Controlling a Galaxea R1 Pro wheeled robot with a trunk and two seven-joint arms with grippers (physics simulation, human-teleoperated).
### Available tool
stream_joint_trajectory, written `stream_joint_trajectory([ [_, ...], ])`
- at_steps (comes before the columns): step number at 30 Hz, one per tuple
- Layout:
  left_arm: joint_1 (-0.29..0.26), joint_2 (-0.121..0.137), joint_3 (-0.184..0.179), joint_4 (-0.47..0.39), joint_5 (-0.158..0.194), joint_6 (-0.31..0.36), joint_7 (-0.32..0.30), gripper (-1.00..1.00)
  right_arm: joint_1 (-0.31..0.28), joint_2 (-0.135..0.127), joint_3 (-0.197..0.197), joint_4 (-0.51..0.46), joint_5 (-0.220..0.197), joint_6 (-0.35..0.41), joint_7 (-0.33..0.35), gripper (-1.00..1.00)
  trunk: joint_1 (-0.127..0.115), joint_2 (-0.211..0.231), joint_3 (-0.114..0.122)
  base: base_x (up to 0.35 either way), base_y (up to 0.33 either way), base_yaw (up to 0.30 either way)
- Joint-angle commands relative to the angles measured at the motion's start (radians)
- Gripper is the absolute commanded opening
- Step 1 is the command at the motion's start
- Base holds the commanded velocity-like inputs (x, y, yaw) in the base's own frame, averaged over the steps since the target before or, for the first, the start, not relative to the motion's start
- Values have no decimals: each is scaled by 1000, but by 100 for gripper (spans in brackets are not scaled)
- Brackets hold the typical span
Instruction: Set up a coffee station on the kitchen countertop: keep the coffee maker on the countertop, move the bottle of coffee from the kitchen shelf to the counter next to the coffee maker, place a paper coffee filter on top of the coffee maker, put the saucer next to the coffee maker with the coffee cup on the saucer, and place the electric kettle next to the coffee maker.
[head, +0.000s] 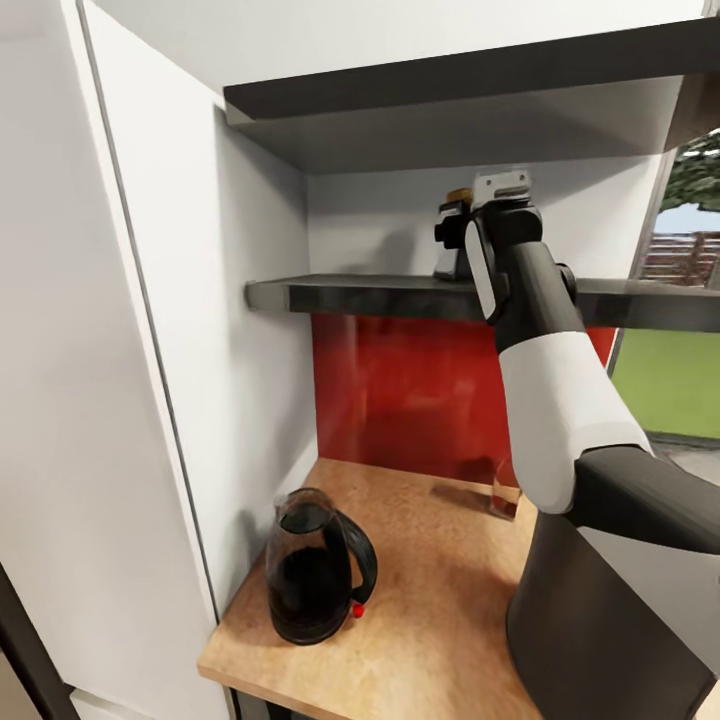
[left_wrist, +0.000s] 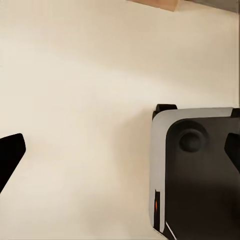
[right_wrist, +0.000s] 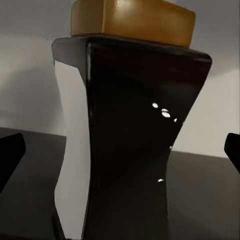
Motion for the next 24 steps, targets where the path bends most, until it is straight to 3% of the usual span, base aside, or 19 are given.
stream_joint_trajectory([
  [1, 0, 0, 1, 1, 5, -2, -6, 100, 2, 0, 0, 0, 3, 4, -1, 100, 1, -1, 0, 175, -112, 0],
  [16, 0, 0, 1, 2, 5, -1, -6, 100, 16, 0, 0, -2, 1, 4, -1, 100, 1, -1, 0, 18, -10, 0],
  [24, 0, 0, 1, 2, 5, -1, -6, 100, 16, 0, 0, -3, 2, 4, -1, 100, 1, -1, 0, 130, 34, 0],
])
